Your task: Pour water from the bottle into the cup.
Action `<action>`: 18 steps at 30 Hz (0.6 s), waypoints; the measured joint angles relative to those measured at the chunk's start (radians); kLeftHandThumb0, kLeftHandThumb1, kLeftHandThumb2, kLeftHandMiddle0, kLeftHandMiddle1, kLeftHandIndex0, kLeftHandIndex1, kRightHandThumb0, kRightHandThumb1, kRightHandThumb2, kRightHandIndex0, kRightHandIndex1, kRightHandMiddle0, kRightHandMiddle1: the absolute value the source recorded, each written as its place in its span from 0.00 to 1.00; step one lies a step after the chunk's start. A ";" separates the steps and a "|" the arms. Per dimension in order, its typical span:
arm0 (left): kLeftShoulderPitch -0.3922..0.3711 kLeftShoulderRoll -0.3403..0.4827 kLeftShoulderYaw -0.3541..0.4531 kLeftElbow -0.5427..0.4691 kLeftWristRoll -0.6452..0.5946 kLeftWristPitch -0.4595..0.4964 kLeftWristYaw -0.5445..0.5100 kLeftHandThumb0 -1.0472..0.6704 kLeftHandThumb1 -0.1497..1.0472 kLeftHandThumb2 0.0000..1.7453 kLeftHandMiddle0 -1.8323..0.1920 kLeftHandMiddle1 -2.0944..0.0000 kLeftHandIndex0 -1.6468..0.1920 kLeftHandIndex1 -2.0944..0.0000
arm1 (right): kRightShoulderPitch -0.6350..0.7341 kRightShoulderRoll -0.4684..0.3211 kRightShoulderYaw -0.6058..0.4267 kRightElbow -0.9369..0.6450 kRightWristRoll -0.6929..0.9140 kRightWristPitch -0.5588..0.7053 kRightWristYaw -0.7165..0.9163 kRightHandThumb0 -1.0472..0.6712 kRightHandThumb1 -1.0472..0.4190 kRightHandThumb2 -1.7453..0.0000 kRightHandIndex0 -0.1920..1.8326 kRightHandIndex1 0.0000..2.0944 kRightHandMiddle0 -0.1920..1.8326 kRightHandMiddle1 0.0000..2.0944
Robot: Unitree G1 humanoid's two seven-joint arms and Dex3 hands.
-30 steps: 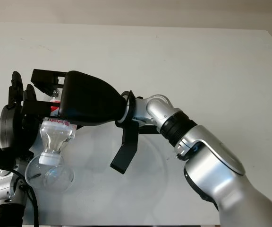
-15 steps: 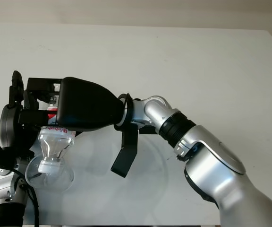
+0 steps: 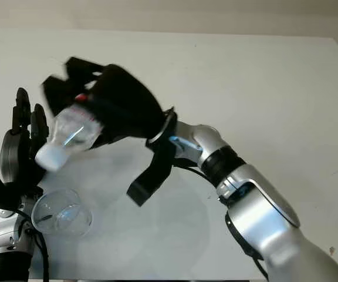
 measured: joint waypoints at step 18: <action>-0.006 -0.001 0.007 0.023 -0.023 -0.012 -0.028 0.18 1.00 0.31 1.00 1.00 1.00 1.00 | 0.439 0.004 -0.423 -0.520 0.747 0.955 0.758 0.38 0.00 0.67 0.96 1.00 0.86 1.00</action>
